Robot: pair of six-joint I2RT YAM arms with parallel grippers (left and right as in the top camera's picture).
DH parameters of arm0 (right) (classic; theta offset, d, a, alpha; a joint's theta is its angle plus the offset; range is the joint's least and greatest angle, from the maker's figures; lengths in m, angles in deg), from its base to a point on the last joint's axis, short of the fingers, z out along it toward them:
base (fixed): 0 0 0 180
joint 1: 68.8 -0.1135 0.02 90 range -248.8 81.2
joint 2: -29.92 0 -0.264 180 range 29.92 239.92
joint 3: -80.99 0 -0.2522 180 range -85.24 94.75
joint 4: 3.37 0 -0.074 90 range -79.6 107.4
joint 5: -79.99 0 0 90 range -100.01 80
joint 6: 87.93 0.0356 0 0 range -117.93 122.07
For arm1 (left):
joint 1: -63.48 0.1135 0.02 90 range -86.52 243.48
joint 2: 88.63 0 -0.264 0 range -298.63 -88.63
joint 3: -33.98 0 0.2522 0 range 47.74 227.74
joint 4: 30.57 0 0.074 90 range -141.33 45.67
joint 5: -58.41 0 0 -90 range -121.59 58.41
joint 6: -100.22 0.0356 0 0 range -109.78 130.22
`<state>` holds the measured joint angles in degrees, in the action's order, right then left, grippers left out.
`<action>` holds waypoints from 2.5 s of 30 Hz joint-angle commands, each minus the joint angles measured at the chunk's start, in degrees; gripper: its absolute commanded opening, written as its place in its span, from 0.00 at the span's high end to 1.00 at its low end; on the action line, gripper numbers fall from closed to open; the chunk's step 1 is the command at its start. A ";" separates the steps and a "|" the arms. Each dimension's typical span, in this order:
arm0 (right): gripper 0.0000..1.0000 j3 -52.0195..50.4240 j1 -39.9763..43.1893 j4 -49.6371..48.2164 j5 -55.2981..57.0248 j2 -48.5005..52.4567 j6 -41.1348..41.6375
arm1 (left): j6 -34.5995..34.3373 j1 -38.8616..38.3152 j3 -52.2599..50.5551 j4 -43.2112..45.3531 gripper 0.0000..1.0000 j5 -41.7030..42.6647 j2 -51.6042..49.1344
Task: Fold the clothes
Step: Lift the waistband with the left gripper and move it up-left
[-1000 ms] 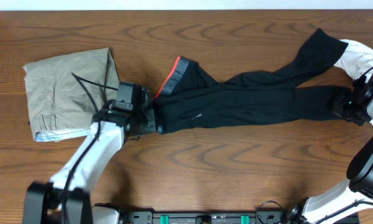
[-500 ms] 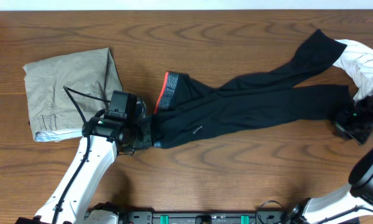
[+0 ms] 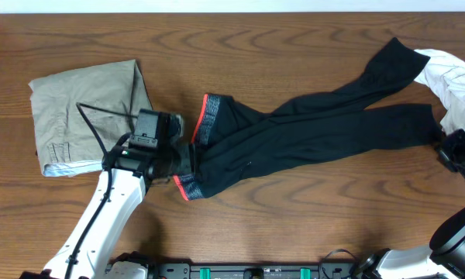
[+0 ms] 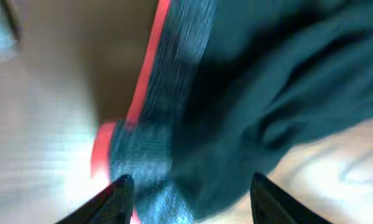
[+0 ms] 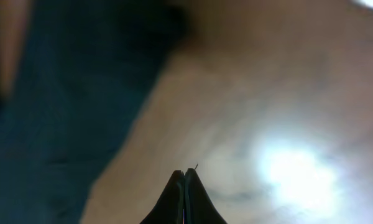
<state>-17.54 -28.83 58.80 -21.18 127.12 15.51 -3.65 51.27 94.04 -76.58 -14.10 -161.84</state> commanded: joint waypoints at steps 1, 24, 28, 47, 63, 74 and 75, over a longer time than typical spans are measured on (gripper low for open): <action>0.99 0.15 -2.75 -2.03 -11.23 -0.55 -7.52 | 4.11 -0.09 0.24 8.09 0.40 -0.79 2.99; 0.98 0.17 -12.94 -2.25 -11.37 -0.57 -11.41 | 5.33 0.04 9.68 38.38 0.28 1.84 -33.88; 0.98 0.15 -13.00 -2.16 -11.32 -0.55 -11.39 | 5.51 0.02 11.96 38.40 0.28 4.17 -37.79; 0.99 0.15 -13.03 -3.10 -11.30 -0.57 -11.39 | 9.79 1.22 16.50 38.73 0.94 4.13 -36.54; 0.99 0.15 -13.05 -8.81 -10.56 -0.55 -11.39 | 9.64 3.30 18.60 37.75 0.94 -7.43 -23.61; 0.96 0.15 -13.75 -16.63 -8.07 -0.55 -12.44 | 9.53 3.28 18.60 40.37 0.94 -14.73 -23.76; 0.93 0.17 -13.97 -18.18 -8.11 -0.55 -12.85 | 9.53 3.30 18.60 40.54 0.94 -14.73 -23.76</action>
<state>-17.54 -41.70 42.47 -29.53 127.12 4.29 5.60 54.26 112.47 -36.91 -26.53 -185.78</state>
